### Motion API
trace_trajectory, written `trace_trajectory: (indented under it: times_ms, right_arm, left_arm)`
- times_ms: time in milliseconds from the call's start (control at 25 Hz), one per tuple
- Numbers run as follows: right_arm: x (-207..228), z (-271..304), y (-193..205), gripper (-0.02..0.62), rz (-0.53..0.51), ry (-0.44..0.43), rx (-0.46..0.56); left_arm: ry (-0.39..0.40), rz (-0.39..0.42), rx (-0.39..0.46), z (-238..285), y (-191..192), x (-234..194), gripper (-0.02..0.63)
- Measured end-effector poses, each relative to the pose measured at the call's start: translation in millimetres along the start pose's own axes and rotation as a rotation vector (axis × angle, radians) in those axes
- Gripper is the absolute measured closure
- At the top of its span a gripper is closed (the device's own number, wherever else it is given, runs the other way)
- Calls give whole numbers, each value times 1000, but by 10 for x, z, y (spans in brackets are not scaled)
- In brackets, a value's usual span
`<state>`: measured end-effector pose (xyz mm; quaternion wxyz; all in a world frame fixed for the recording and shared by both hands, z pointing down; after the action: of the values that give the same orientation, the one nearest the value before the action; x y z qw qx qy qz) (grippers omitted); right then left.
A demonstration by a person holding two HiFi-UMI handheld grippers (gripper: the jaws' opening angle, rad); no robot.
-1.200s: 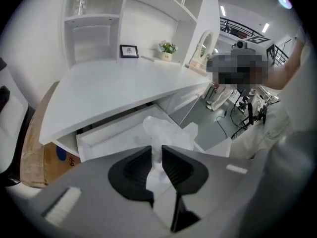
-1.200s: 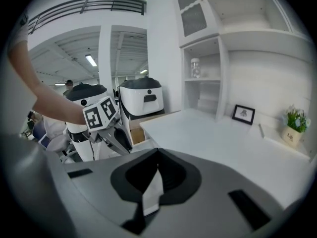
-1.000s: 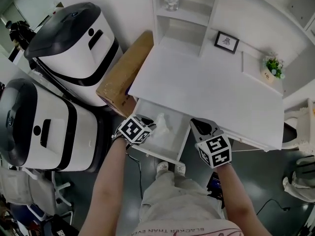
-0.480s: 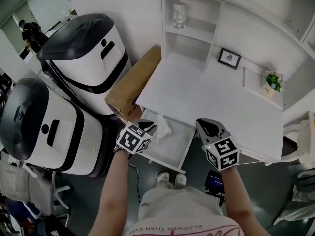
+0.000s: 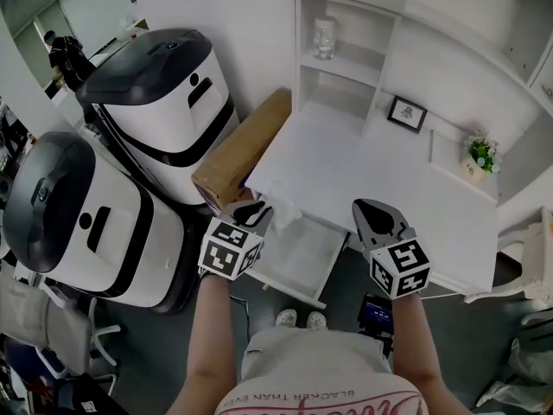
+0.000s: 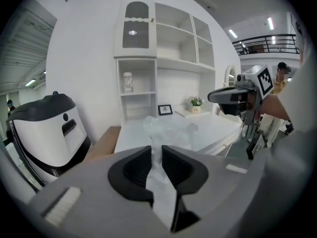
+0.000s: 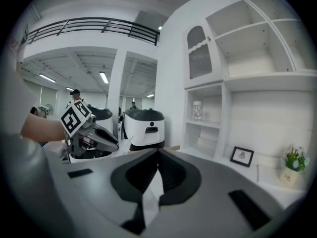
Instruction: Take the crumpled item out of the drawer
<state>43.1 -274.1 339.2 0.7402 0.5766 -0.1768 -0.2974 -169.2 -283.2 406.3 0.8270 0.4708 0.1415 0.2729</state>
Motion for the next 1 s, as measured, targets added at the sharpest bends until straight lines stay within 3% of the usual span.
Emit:
trace_trajectory:
  times_ms: [760, 1000]
  right_arm:
    - [69, -366, -903, 589, -90, 27, 253]
    - [66, -491, -1115, 589, -117, 41, 312]
  left_arm:
    - [-293, -23, 604, -968, -1151, -40, 531]
    - [-368, 56, 687, -1236, -1397, 19, 531]
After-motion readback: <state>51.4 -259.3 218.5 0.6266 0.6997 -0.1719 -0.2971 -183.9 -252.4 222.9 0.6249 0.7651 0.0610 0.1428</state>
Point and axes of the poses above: the fingertips, and each gripper's own axes: z forward along the fingers, x to its right, y out of its underside, the point moved 4 cm from there along -z, backward along the fingers
